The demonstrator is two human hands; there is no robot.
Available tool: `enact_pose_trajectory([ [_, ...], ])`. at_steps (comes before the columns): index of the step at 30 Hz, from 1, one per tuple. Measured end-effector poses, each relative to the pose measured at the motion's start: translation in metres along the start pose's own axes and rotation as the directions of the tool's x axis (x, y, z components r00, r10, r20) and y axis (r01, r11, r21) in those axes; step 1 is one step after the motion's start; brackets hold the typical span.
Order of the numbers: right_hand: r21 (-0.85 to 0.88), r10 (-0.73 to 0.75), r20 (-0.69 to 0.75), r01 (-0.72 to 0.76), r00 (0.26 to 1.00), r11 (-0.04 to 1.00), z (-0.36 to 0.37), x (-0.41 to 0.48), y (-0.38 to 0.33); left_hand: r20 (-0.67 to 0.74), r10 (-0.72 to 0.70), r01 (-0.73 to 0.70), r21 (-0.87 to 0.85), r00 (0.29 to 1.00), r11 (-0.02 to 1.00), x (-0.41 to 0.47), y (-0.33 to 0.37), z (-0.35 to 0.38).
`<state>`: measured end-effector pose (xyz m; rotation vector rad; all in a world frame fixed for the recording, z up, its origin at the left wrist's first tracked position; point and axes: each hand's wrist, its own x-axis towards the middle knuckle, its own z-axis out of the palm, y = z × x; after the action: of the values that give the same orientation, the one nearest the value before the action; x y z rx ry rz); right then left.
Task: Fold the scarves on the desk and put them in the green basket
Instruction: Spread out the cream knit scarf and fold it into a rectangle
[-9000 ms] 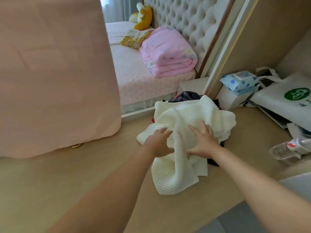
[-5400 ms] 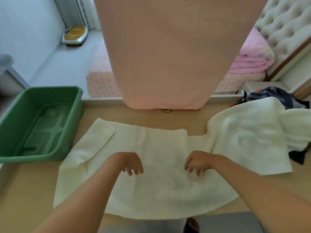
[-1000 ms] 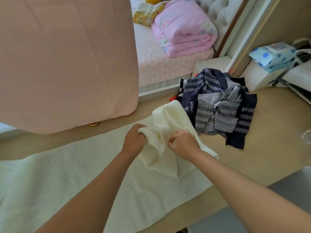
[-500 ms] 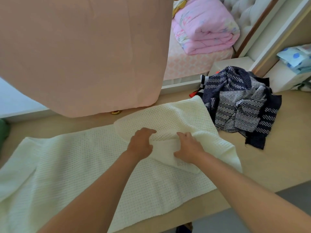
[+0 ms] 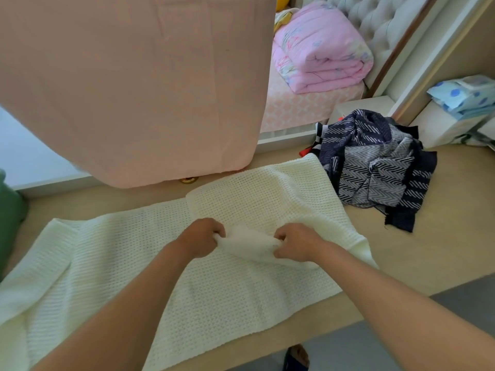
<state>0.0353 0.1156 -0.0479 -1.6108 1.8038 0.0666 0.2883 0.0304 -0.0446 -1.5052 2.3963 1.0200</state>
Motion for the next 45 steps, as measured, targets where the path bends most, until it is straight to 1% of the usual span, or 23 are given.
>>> enact_pose_trajectory([
  [2, 0.068, -0.043, 0.074, 0.038, 0.996, 0.997, 0.006, -0.007, -0.012, 0.238, -0.085, 0.036, 0.202, 0.968, 0.979, -0.012, -0.006, -0.004],
  [3, 0.101, -0.062, 0.139, 0.048, 0.988, 0.994, 0.009, -0.011, -0.016, 0.307, -0.127, 0.046, 0.258, 0.943, 0.965, -0.017, -0.006, -0.003],
  [5, 0.123, -0.076, 0.277, 0.043, 0.958, 0.991, 0.015, -0.019, -0.021, 0.287, -0.142, 0.068, 0.255, 0.947, 0.965, -0.022, -0.002, 0.002],
  [7, 0.165, -0.078, 0.31, 0.027, 0.948, 0.986, 0.02, -0.026, -0.013, 0.121, -0.09, 0.068, 0.178, 0.989, 0.982, -0.02, 0.011, 0.011],
  [8, 0.202, -0.065, 0.256, 0.013, 0.964, 0.979, 0.02, -0.03, -0.006, 0.028, -0.038, 0.034, 0.126, 0.999, 0.991, -0.018, 0.02, 0.018],
  [10, 0.218, 0.017, 0.001, -0.017, 1.0, 0.976, 0.019, -0.039, 0.015, -0.056, 0.099, -0.097, 0.035, 0.994, 0.995, -0.012, 0.042, 0.034],
  [11, 0.177, 0.063, -0.147, -0.036, 0.987, 0.984, 0.016, -0.044, 0.027, -0.018, 0.168, -0.168, 0.008, 0.986, 0.986, -0.01, 0.055, 0.043],
  [13, 0.044, 0.112, -0.379, -0.102, 0.919, 0.994, 0.01, -0.056, 0.053, 0.147, 0.235, -0.236, -0.006, 0.961, 0.972, -0.008, 0.078, 0.064],
  [15, -0.067, 0.153, -0.479, -0.21, 0.865, 0.975, 0.006, -0.067, 0.079, 0.276, 0.185, -0.198, 0.02, 0.943, 0.98, -0.008, 0.094, 0.086],
  [16, -0.115, 0.178, -0.482, -0.263, 0.858, 0.958, 0.006, -0.071, 0.091, 0.291, 0.16, -0.187, 0.067, 0.943, 0.98, -0.007, 0.097, 0.096],
  [19, -0.174, 0.265, -0.379, -0.349, 0.887, 0.921, 0.012, -0.076, 0.116, 0.209, 0.128, -0.17, 0.2, 0.97, 0.965, -0.004, 0.097, 0.121],
  [21, -0.115, 0.281, -0.35, -0.339, 0.894, 0.934, 0.017, -0.074, 0.121, 0.138, 0.127, -0.151, 0.174, 0.982, 0.973, -0.002, 0.096, 0.126],
  [24, 0.042, 0.237, -0.418, -0.242, 0.877, 0.969, 0.021, -0.069, 0.121, 0.094, 0.114, -0.125, 0.121, 0.989, 0.985, -0.002, 0.099, 0.117],
  [26, -0.012, 0.142, -0.466, -0.166, 0.873, 0.986, 0.018, -0.067, 0.122, 0.085, 0.07, -0.08, 0.132, 0.994, 0.988, -0.004, 0.098, 0.105],
  [28, -0.243, -0.015, -0.467, -0.112, 0.884, 0.964, 0.013, -0.071, 0.126, 0.14, -0.004, -0.021, 0.176, 0.99, 0.984, -0.01, 0.097, 0.088],
  [30, -0.402, -0.095, -0.375, -0.069, 0.922, 0.913, 0.009, -0.078, 0.131, 0.264, -0.113, 0.034, 0.284, 0.958, 0.958, -0.02, 0.098, 0.073],
  [33, -0.373, 0.032, -0.089, -0.063, 0.996, 0.926, 0.008, -0.087, 0.141, 0.432, -0.265, 0.122, 0.33, 0.862, 0.936, -0.028, 0.103, 0.071],
  [34, -0.355, 0.039, -0.023, -0.045, 0.999, 0.934, 0.008, -0.088, 0.145, 0.449, -0.265, 0.15, 0.275, 0.853, 0.95, -0.028, 0.107, 0.075],
  [35, -0.353, 0.019, -0.003, -0.019, 1.0, 0.936, 0.008, -0.088, 0.149, 0.413, -0.222, 0.145, 0.211, 0.883, 0.967, -0.026, 0.112, 0.081],
  [37, -0.371, -0.067, -0.038, 0.048, 0.997, 0.928, 0.01, -0.087, 0.156, 0.246, -0.046, 0.003, 0.171, 0.968, 0.985, -0.019, 0.122, 0.099],
  [38, -0.381, -0.101, -0.042, 0.077, 0.994, 0.921, 0.011, -0.087, 0.157, 0.199, 0.025, -0.059, 0.167, 0.98, 0.984, -0.016, 0.127, 0.111],
  [42, -0.431, -0.111, -0.016, 0.093, 0.994, 0.897, 0.016, -0.092, 0.167, 0.181, 0.115, -0.163, 0.276, 0.977, 0.947, -0.01, 0.144, 0.155],
  [45, -0.477, -0.06, 0.021, 0.063, 0.998, 0.877, 0.009, -0.095, 0.179, 0.124, 0.138, -0.163, 0.214, 0.983, 0.963, -0.004, 0.148, 0.163],
])
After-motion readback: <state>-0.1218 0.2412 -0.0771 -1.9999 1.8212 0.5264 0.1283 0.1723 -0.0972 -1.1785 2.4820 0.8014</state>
